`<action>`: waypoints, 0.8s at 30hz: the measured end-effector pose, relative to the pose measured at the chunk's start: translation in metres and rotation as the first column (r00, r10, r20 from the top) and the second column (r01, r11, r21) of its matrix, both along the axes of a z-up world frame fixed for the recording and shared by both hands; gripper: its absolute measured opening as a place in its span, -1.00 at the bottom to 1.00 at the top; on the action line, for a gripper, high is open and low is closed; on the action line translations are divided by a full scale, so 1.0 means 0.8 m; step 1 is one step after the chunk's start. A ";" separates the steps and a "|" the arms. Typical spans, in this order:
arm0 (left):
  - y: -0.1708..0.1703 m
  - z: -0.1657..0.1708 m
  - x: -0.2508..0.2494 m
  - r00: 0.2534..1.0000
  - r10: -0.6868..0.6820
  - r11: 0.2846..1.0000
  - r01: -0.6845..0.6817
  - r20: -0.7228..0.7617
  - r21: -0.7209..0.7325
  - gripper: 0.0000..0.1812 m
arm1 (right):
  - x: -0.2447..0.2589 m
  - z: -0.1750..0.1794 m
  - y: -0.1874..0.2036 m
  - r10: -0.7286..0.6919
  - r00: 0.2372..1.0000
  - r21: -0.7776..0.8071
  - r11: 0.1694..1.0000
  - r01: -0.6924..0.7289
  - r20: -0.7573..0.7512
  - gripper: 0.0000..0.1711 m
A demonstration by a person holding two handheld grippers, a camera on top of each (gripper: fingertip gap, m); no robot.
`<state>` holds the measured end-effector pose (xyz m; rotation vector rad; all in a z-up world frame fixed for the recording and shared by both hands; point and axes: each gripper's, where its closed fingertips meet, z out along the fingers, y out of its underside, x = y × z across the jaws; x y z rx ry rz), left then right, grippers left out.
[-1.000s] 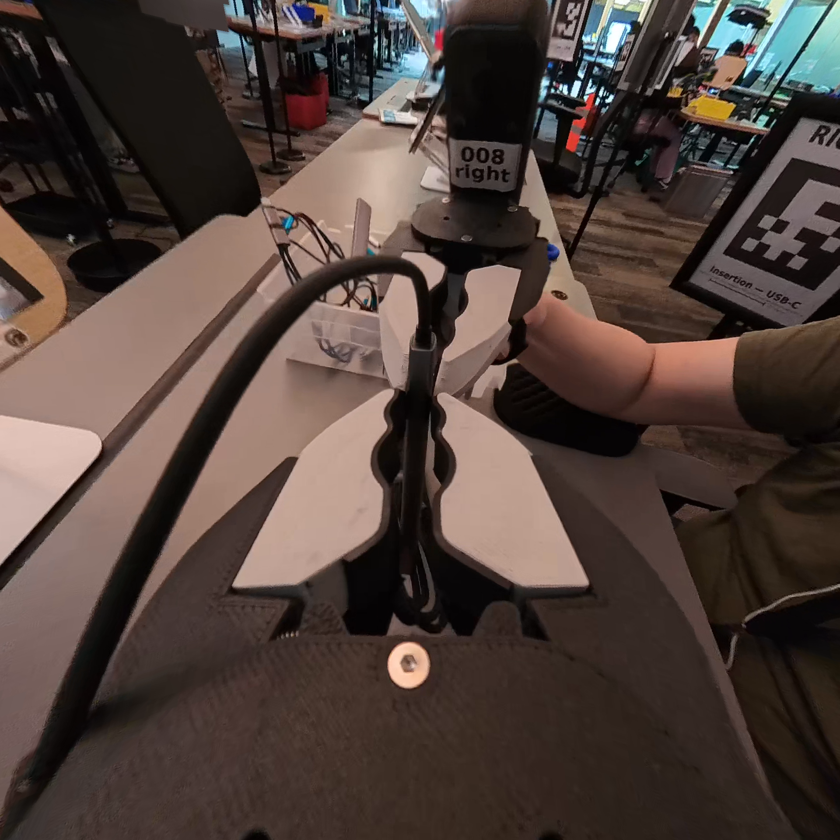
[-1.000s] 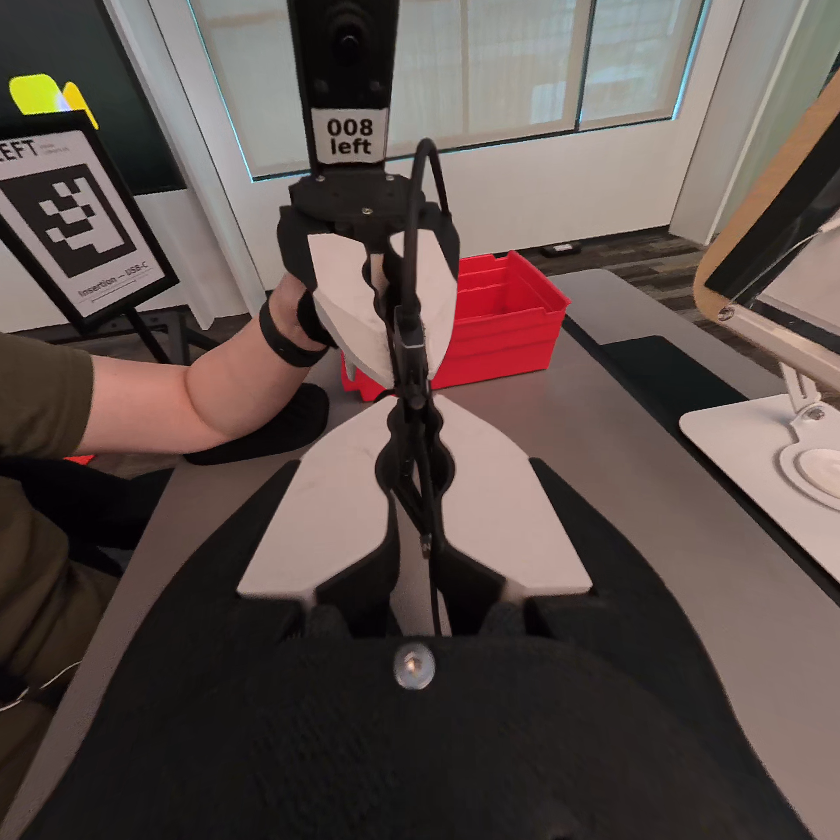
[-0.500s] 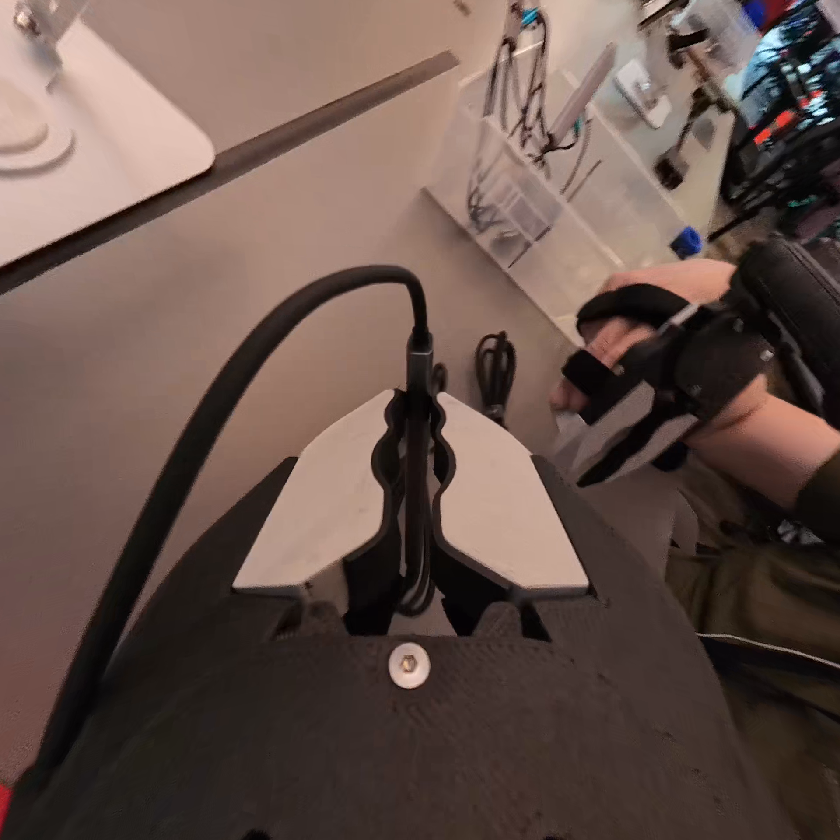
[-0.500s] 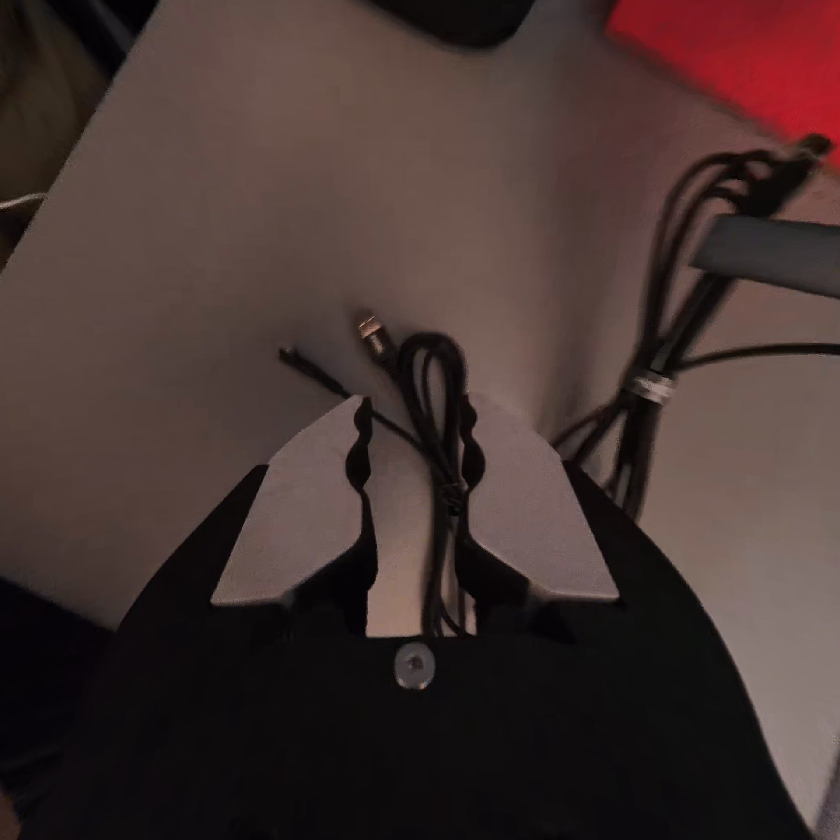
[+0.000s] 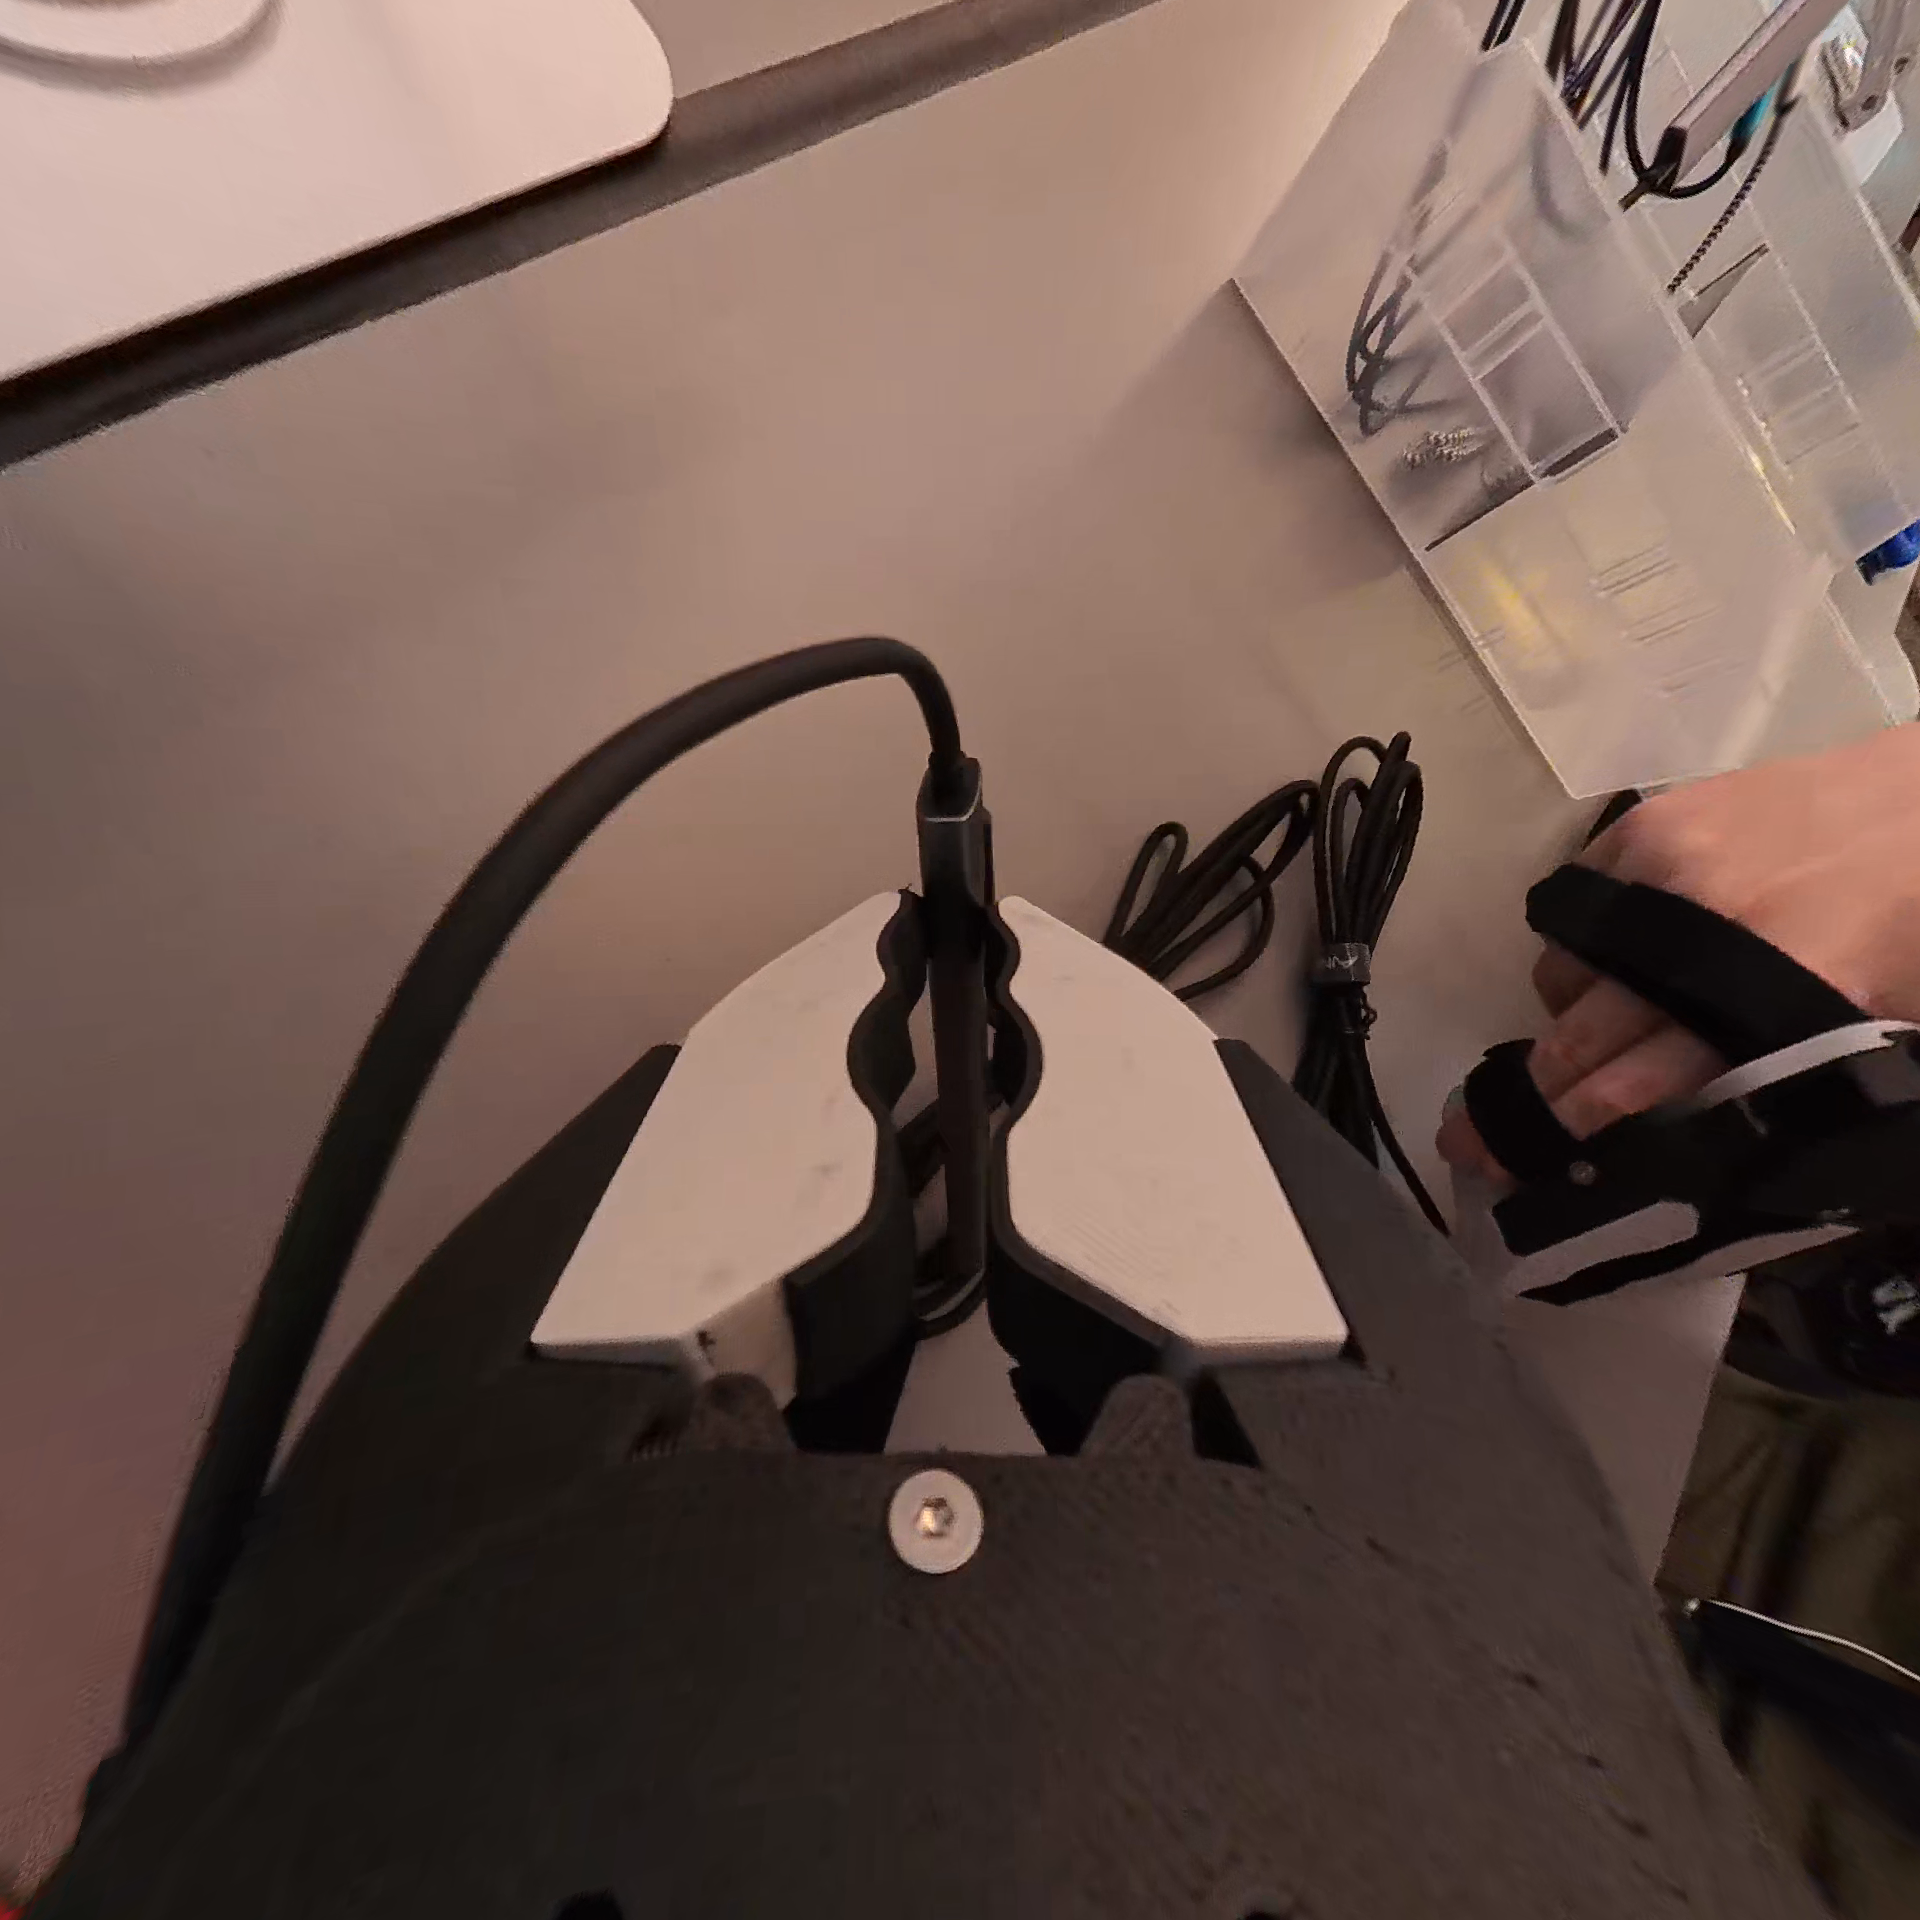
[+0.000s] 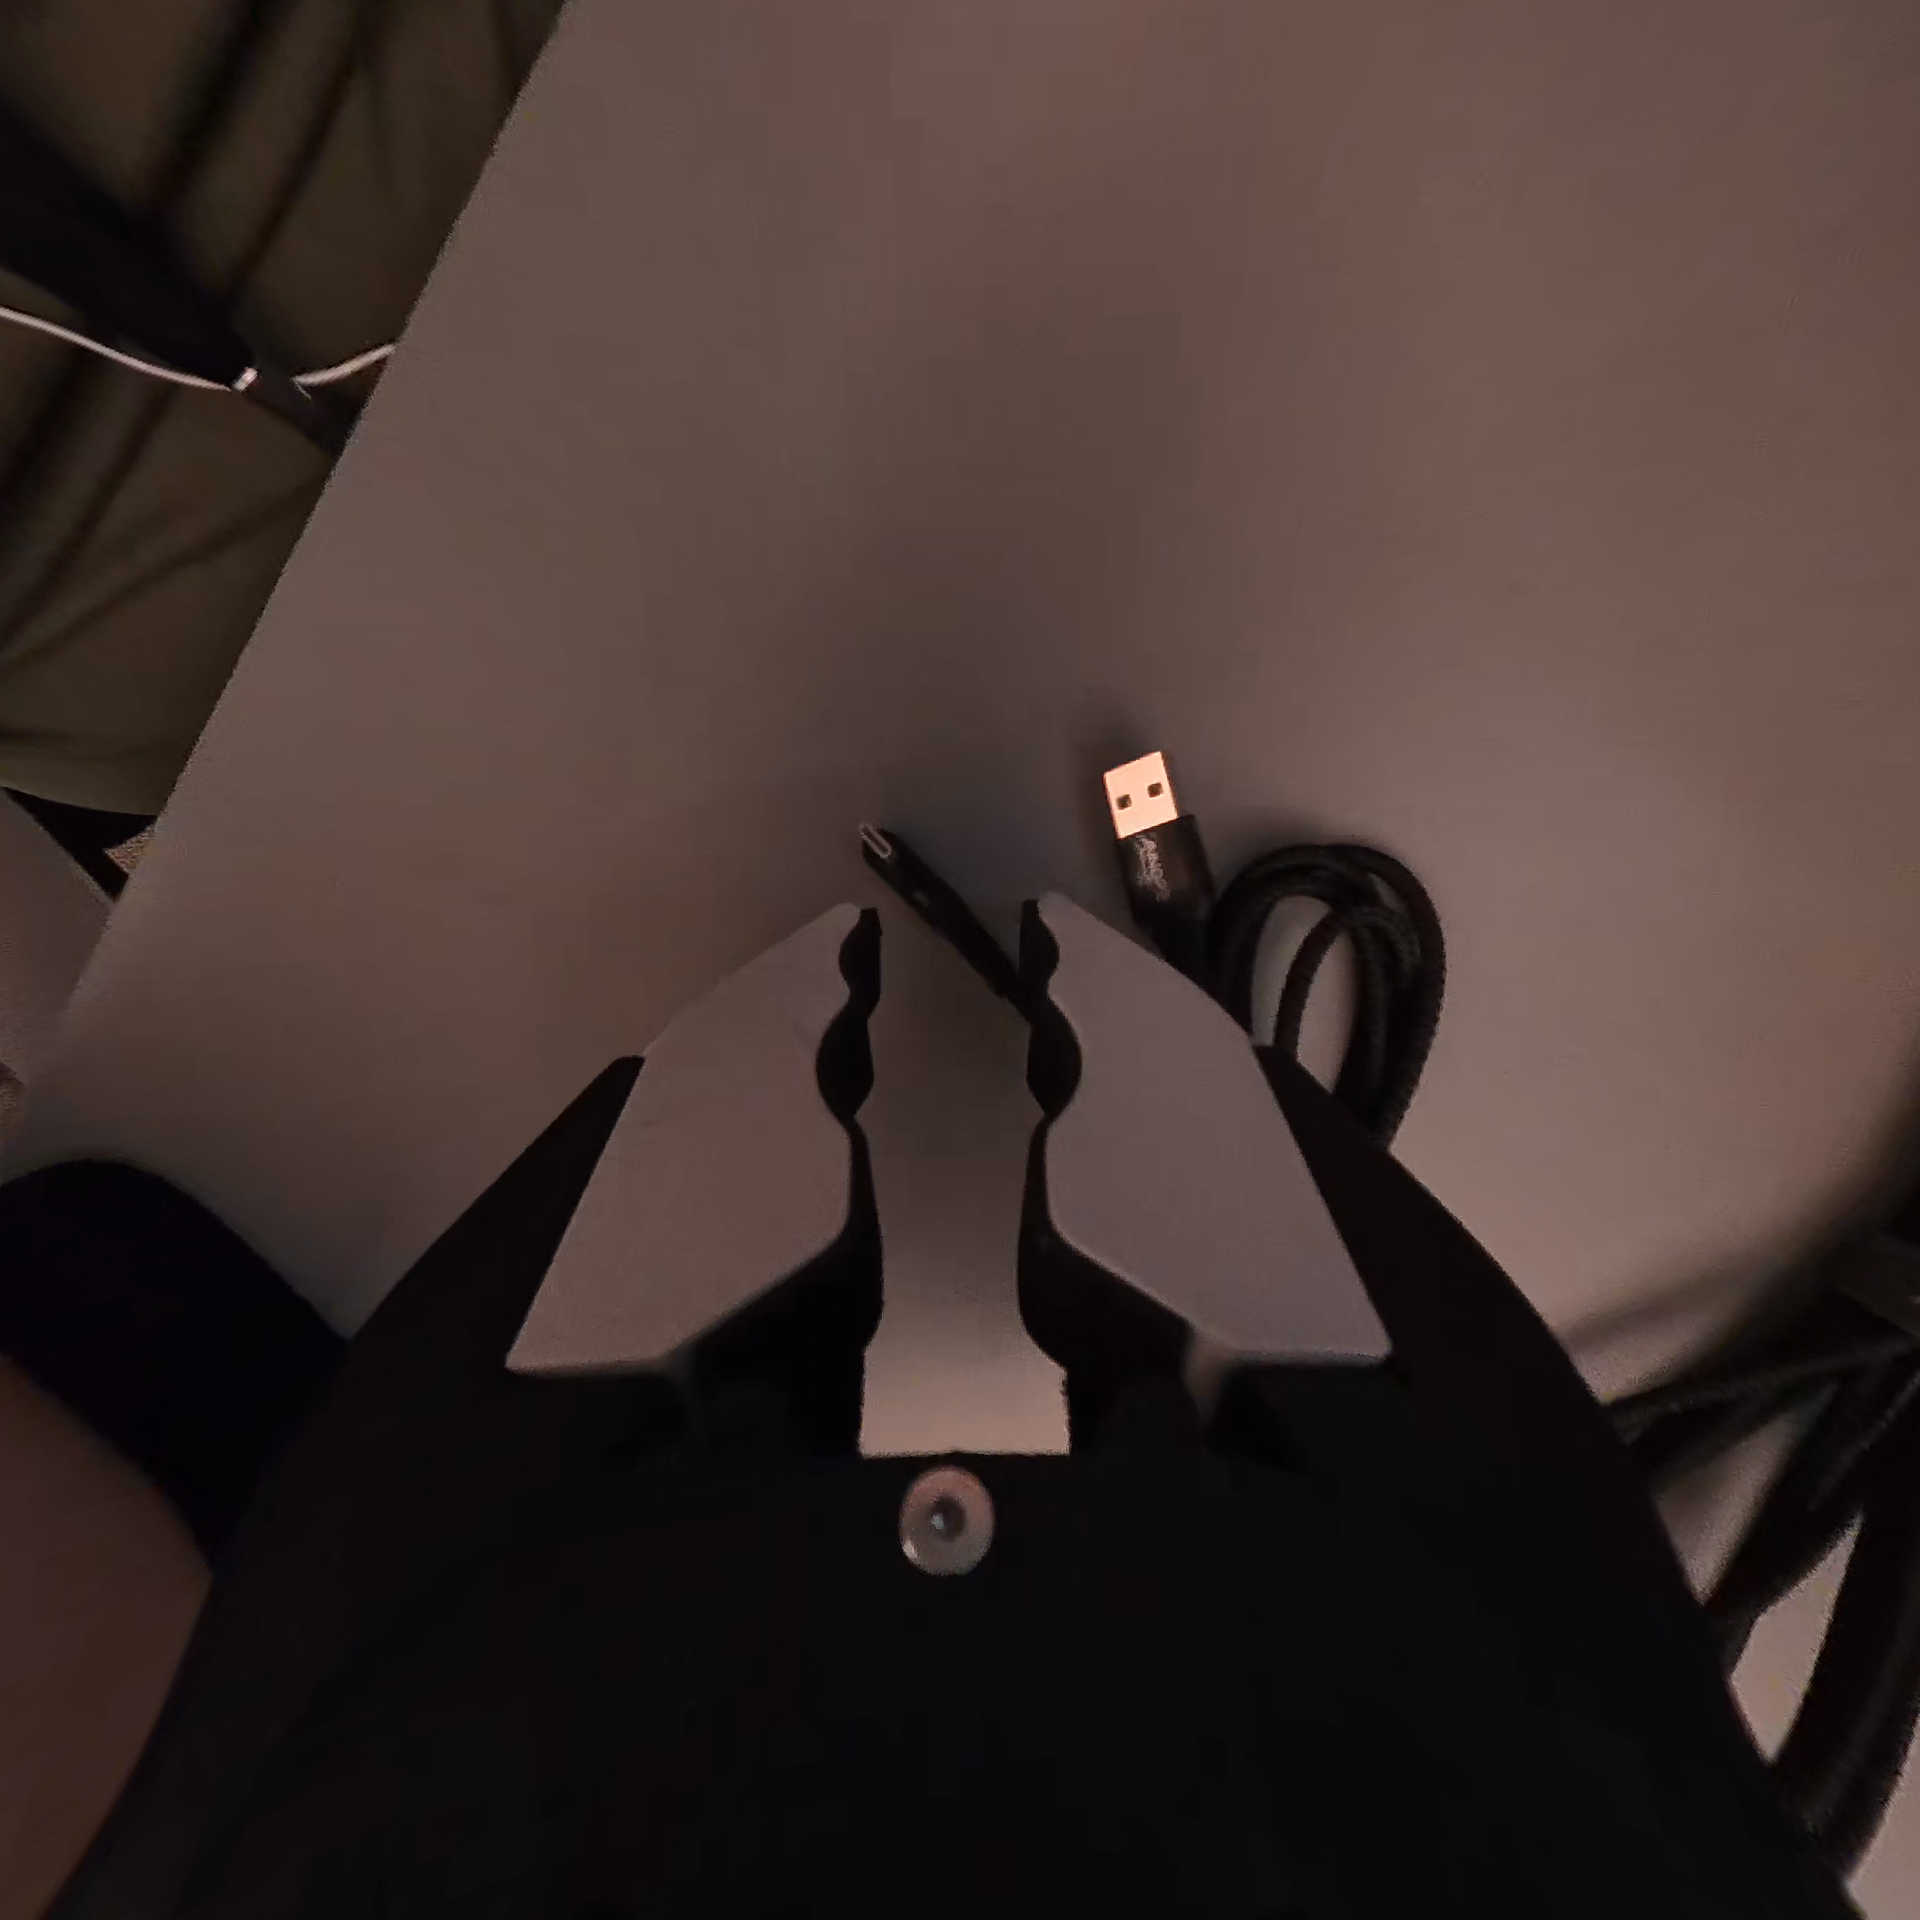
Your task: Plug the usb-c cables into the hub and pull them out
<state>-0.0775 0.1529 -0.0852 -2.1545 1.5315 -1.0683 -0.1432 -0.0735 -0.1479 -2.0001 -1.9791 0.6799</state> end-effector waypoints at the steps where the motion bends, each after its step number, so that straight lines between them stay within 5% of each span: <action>1: 0.000 -0.003 0.000 1.000 0.002 1.000 -0.002 -0.004 -0.016 -0.89 | -0.001 -0.005 -0.001 0.003 1.000 -0.005 1.000 -0.003 0.015 -0.69; 10: 0.000 -0.024 -0.005 0.997 0.006 0.978 -0.021 -0.072 -0.205 -0.79 | -0.006 -0.007 0.000 0.022 0.999 -0.037 0.999 -0.021 0.028 -0.89; 15: 0.012 -0.010 -0.008 0.997 0.067 0.957 -0.077 -0.045 -0.281 -0.58 | -0.020 0.051 0.013 -0.075 0.976 -0.084 0.995 0.059 -0.202 -0.90; 21: 0.033 0.050 -0.018 0.984 0.138 0.962 -0.108 0.109 -0.249 -0.55 | 0.001 0.110 0.069 -0.337 0.856 -0.111 0.941 0.319 -0.392 -0.90; 24: 0.007 0.122 -0.016 0.937 0.004 0.984 0.059 0.348 -0.170 -0.71 | 0.011 0.138 0.083 -0.420 0.761 -0.210 0.907 0.365 -0.494 -0.90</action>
